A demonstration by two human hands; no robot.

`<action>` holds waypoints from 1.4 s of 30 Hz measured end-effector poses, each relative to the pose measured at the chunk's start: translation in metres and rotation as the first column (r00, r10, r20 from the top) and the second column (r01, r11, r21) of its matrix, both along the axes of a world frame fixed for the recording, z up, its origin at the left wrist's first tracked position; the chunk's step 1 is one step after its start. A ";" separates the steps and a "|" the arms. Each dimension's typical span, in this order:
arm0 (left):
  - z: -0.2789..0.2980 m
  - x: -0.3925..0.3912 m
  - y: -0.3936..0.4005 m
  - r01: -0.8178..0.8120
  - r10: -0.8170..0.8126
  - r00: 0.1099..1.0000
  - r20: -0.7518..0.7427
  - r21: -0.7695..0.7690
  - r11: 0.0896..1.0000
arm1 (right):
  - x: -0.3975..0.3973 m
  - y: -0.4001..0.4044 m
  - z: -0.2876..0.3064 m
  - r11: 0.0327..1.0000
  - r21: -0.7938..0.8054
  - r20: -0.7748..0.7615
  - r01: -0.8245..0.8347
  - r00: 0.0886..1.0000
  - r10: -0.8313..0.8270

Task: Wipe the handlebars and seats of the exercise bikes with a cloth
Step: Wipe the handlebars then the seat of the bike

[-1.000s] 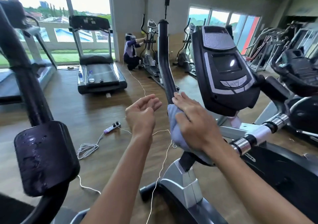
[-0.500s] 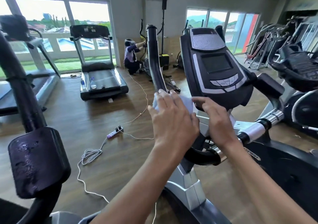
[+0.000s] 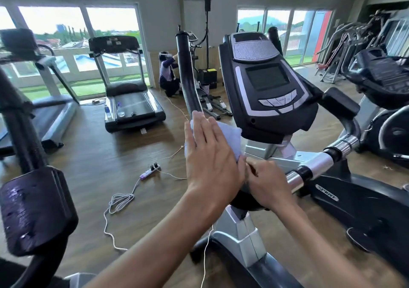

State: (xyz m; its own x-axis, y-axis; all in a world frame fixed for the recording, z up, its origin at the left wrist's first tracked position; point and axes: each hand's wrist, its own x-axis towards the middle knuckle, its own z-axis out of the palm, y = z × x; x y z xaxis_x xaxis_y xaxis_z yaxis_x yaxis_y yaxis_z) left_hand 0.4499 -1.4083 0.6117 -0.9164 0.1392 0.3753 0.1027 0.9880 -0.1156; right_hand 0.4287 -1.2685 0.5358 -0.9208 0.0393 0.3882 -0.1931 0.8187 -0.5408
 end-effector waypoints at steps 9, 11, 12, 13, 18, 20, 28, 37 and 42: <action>0.022 -0.059 -0.015 0.108 -0.108 0.987 -0.121 -0.013 0.994 | 0.001 -0.008 0.003 0.978 0.189 0.115 0.088 0.987 -0.111; 0.007 -0.041 -0.013 0.151 -0.148 0.972 -0.184 0.001 0.989 | 0.002 -0.008 0.004 0.978 0.192 0.126 0.086 0.986 -0.111; -0.005 -0.027 -0.015 0.205 -0.197 0.955 -0.220 0.015 0.979 | 0.002 -0.008 0.005 0.976 0.202 0.126 0.081 0.986 -0.108; -0.019 -0.015 -0.018 0.267 -0.253 0.933 -0.256 0.020 0.964 | 0.002 -0.008 0.006 0.974 0.214 0.128 0.074 0.986 -0.103; 0.002 -0.037 -0.025 0.231 -0.228 0.955 -0.190 -0.007 0.973 | 0.003 -0.008 0.009 0.969 0.238 0.152 0.066 0.983 -0.105; 0.016 -0.052 -0.019 0.154 -0.152 0.976 -0.158 0.002 0.988 | 0.005 -0.009 0.010 0.972 0.220 0.150 0.079 0.982 -0.113; -0.032 0.005 -0.032 0.452 -0.451 0.850 -0.271 -0.063 0.890 | 0.005 -0.005 0.007 0.953 0.301 0.131 0.009 0.990 -0.051; -0.013 -0.003 -0.034 0.637 -0.653 0.756 -0.045 -0.177 0.750 | 0.009 0.001 0.010 0.977 0.213 0.110 -0.020 0.994 -0.003; 0.024 -0.032 -0.037 0.723 -0.721 0.681 0.128 -0.273 0.634 | 0.007 0.009 0.007 0.983 0.172 0.094 -0.059 0.995 0.043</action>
State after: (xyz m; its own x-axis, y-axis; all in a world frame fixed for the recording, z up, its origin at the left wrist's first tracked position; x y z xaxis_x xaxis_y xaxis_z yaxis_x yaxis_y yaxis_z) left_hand 0.4176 -1.4451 0.6353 -0.4800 0.8536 0.2023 0.7711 0.5205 -0.3668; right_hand 0.4356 -1.2599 0.5423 -0.9511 -0.0694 0.3011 -0.1942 0.8923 -0.4076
